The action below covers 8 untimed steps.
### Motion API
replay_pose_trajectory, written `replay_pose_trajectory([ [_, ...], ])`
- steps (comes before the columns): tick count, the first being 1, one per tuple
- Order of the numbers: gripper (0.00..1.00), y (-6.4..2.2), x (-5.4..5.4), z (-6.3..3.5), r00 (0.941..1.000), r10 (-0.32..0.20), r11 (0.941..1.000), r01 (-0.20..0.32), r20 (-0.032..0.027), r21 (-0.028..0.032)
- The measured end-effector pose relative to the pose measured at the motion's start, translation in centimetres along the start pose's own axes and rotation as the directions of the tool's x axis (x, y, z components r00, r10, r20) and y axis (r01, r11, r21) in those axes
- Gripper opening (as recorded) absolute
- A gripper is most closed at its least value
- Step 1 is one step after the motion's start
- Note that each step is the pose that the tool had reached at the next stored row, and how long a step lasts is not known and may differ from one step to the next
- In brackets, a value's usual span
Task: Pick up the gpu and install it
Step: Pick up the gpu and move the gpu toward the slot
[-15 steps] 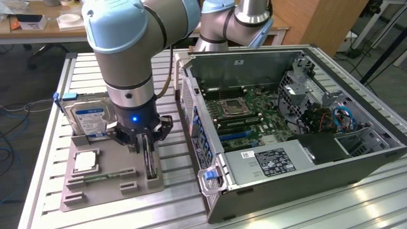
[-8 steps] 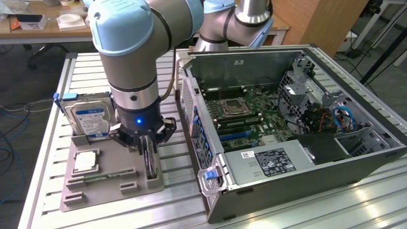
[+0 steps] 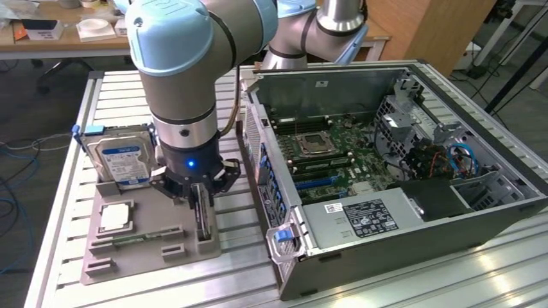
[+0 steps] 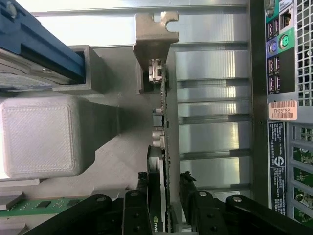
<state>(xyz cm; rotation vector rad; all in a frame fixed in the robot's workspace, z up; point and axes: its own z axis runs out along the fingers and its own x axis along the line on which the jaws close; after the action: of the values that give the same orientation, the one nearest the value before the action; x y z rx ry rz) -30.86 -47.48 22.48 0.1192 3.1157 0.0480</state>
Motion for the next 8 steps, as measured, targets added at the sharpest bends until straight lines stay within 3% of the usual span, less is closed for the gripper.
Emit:
replay_pose_trajectory([
  [6,0.38,0.00,-0.01,0.00,1.0000,0.000,1.0000,0.000,-0.0002,0.0000],
  [7,0.31,0.00,0.00,0.00,1.0000,0.000,1.0000,0.000,-0.0002,0.0001],
  [8,0.31,0.00,-0.01,0.00,1.0000,0.000,1.0000,0.000,-0.0002,0.0000],
])
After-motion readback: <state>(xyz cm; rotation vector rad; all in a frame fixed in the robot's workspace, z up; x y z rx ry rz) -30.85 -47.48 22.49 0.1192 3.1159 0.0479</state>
